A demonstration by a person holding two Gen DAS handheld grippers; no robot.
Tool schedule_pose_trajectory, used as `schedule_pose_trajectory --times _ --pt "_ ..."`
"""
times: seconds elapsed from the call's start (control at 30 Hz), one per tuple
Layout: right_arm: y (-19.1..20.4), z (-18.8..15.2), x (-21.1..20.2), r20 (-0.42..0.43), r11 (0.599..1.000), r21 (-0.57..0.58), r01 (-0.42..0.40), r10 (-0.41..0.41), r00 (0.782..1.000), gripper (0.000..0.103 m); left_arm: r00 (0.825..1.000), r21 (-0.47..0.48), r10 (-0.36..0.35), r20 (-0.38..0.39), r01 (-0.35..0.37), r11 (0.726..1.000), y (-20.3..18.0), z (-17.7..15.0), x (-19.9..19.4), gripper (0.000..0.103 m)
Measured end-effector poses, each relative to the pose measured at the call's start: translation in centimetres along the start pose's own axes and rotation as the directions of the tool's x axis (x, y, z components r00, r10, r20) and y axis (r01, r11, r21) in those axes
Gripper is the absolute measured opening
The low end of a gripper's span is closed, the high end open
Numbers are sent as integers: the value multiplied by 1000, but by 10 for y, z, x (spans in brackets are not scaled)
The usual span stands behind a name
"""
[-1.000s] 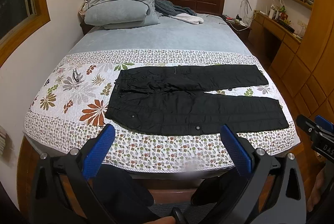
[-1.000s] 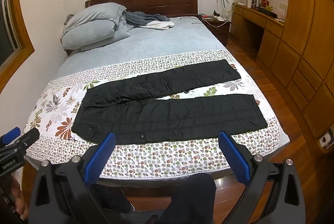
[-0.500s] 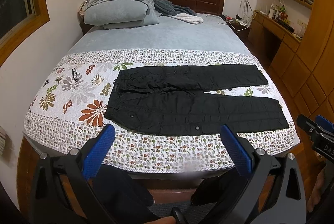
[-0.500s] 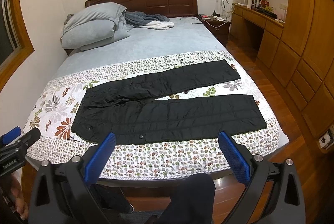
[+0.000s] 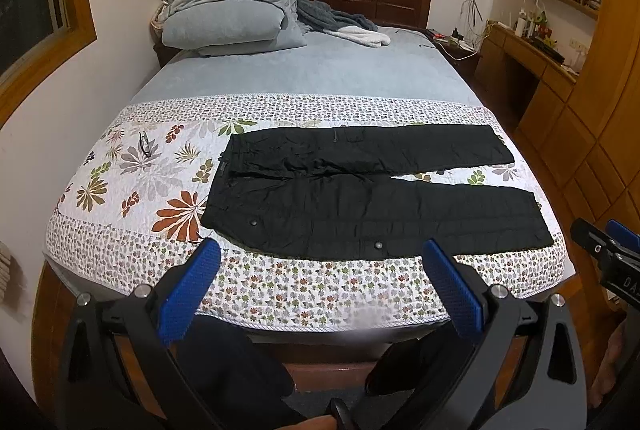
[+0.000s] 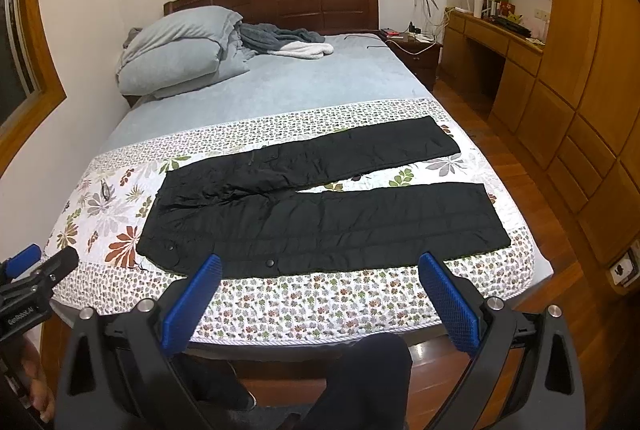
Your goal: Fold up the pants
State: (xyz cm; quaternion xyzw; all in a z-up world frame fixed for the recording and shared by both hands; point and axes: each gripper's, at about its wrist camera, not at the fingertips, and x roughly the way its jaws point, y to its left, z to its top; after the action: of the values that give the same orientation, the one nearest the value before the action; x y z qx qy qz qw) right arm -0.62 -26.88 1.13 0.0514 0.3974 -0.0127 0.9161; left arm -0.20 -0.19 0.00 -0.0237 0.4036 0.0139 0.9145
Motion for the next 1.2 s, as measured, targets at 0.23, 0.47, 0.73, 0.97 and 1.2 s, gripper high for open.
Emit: schedule_pose_trajectory --times 0.23,0.47,0.73,0.97,1.2 --pt "0 -1 0 -5 1000 -2 0 0 1000 100 1000 0 -2 -4 2 1000 2 -1 2 100" --pt "0 -2 2 -10 1000 0 -4 4 1000 100 1000 -1 7 -3 -7 1000 5 1 2 100" --pt "2 -1 3 -13 1000 -2 -3 3 1000 100 1000 -3 5 -4 -5 1000 6 3 3 100" --pt "3 -1 5 -17 1000 -2 -3 3 1000 100 1000 -5 7 -5 -7 1000 6 3 4 100" --pt "0 -1 19 -14 1000 -3 -22 22 1000 100 993 -5 -107 -55 107 994 20 -4 38 100"
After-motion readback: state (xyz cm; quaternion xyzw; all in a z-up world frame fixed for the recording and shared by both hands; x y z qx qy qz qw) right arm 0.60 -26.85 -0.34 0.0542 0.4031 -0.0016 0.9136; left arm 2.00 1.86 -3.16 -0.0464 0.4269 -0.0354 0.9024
